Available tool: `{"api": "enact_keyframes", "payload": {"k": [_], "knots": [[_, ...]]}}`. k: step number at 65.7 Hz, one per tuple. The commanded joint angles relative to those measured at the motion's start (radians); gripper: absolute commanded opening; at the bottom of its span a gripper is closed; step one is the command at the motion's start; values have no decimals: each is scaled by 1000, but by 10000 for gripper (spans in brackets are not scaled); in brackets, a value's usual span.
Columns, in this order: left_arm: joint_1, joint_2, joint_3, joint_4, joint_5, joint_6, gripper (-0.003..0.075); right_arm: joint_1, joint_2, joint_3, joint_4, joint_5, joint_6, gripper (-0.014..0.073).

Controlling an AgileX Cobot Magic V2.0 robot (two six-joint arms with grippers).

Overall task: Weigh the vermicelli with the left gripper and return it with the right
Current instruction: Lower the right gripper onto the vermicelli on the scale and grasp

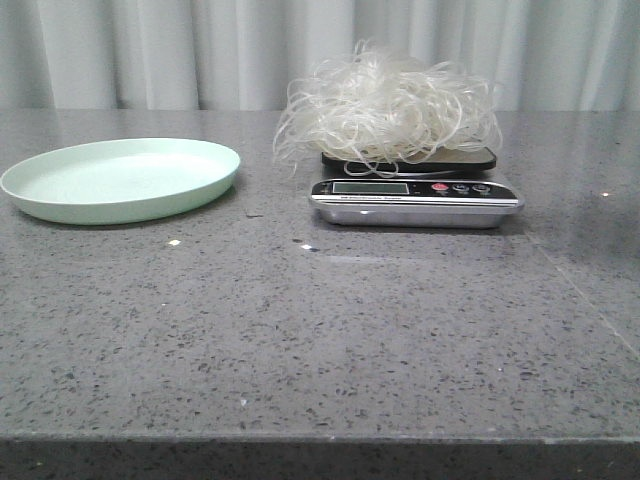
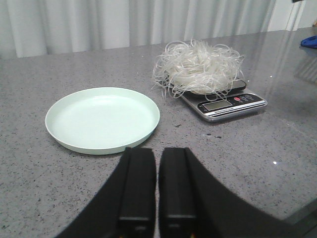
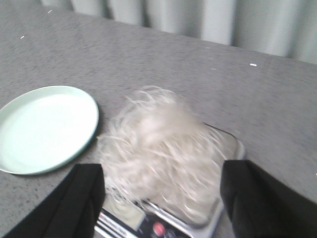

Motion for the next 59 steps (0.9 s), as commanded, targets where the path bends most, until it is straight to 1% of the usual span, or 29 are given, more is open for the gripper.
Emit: {"api": "enact_keyframes", "payload": {"k": [1,11,22,27,35,40,44,50,54,56,57,59], "knots": [[-1,13,-24,-16,-80,1,145,19,106,-149,-18,-20,-11,589],[-1,13,-24,-16,-80,1,145,19,290,-354,-17,128,-11,589],[-1,13,-24,-16,-80,1,145,19,450,-506,-18,222,-19,589],[-1,13,-24,-16,-80,1,145,19,533,-582,-19,292,-27,589],[-1,13,-24,-16,-80,1,145,19,630,-662,-41,401,-27,589],[-1,13,-24,-16,-80,1,145,19,685,-710,-84,488,-27,589],[-1,13,-24,-16,-80,1,145,19,716,-730,-125,534,-27,589],[-1,13,-24,-16,-80,1,145,19,751,-745,-149,593,-27,587],[-1,13,-24,-16,-80,1,145,19,769,-750,-149,616,-27,562],[-1,13,-24,-16,-80,1,145,19,773,-750,-148,619,-27,534],[-1,13,-24,-16,-80,1,145,20,776,-750,-148,621,-27,491],[-1,13,-24,-16,-80,1,145,20,776,-750,-148,622,-27,448]]}}
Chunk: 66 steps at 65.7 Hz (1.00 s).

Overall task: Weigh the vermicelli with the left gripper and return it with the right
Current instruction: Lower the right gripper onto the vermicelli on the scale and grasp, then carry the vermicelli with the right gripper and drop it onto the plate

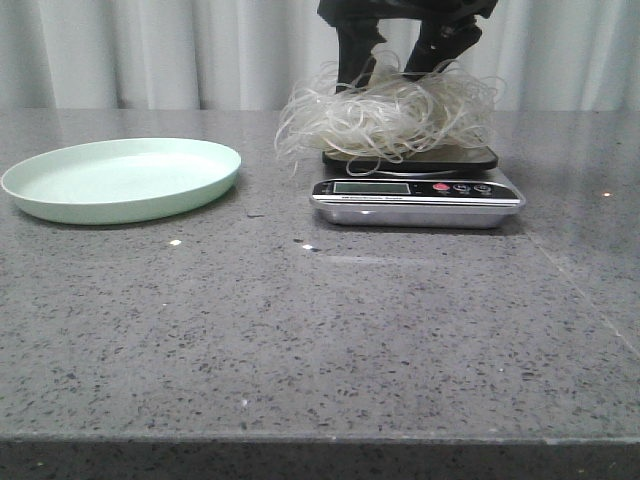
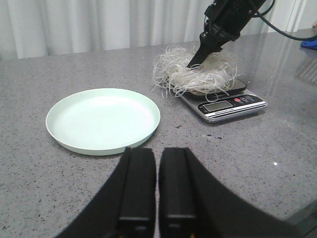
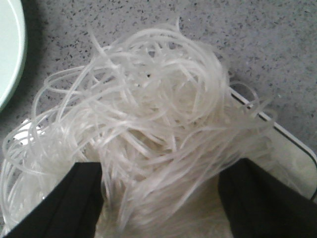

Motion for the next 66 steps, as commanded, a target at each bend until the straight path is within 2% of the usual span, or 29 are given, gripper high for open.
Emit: {"api": "enact_keyframes", "payload": {"k": [1,7,13,30,47,62,66], "knots": [[-1,13,-24,-16,-78,1,145,1,-17,-18,-17,62,-8,414],[-1,13,-24,-16,-78,1,145,1,-18,-30,-17,65,-8,119],[-1,13,-24,-16,-78,1,145,1,-24,-76,2,74,-8,187],[-1,13,-24,-16,-78,1,145,35,-76,-321,213,36,-35,179],[-1,13,-24,-16,-78,1,145,187,-14,-460,221,-8,-42,179],[-1,13,-24,-16,-78,1,145,282,130,-472,221,-62,-42,183],[-1,13,-24,-16,-78,1,145,293,174,-472,221,-68,-42,209]]}}
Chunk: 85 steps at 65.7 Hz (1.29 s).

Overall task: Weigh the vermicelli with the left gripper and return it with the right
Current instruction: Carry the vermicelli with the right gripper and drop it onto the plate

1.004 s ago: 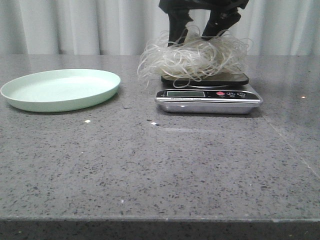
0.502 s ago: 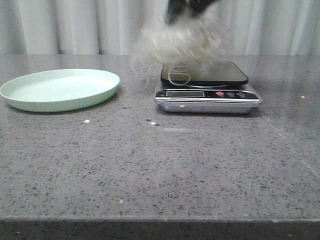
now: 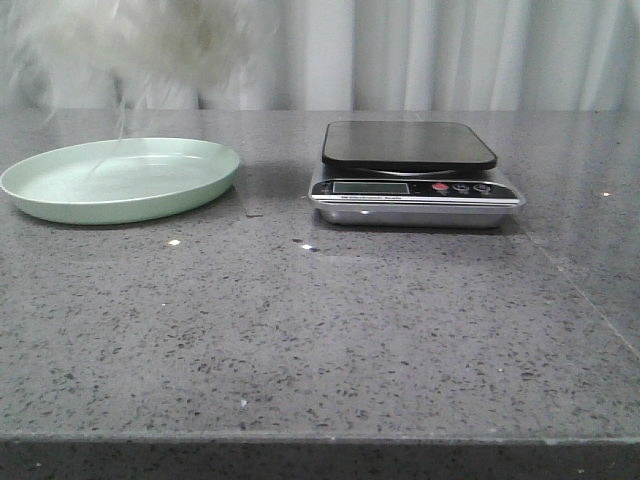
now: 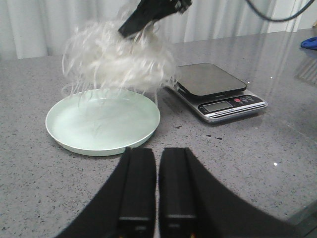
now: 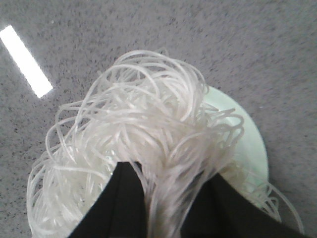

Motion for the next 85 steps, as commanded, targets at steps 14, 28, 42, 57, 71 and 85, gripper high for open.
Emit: {"api": "enact_keyframes", "payload": {"k": [14,28,42,57,71,85], "knots": [[-1,13,-24,-16,-77,1,145,24,68,-36,7,-78,-11,480],[-1,13,-24,-16,-77,1,145,9,33,-61,-5,-80,-11,580],[-1,13,-24,-16,-77,1,145,-75,-78,-61,-6,-1,-11,580],[-1,13,-24,-16,-79,1,145,-263,-220,-57,61,133,-10,580],[-1,13,-24,-16,-79,1,145,-399,-315,-44,84,219,3,580],[-1,13,-24,-16,-81,1,145,-482,-484,178,91,141,7,580]]}}
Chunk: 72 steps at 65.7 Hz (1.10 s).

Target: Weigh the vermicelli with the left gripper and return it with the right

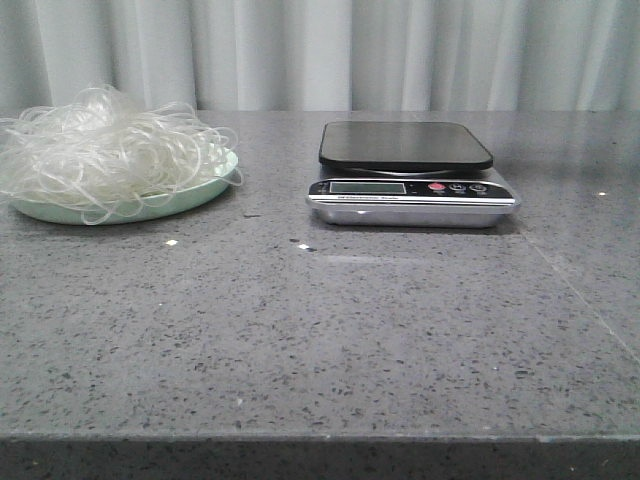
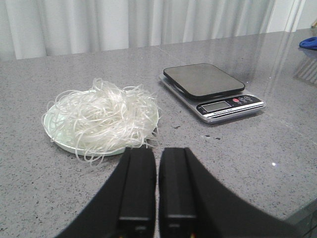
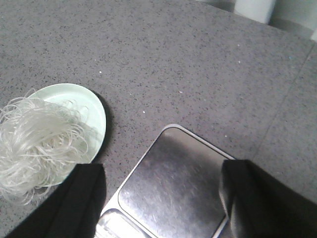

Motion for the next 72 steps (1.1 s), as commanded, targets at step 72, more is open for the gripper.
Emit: {"api": "enact_keyframes", "payload": {"k": [72], "knots": [[-1,13,-24,-16,-85,1,145,-45,-1458,1516,-24,-818,-86,580]]}}
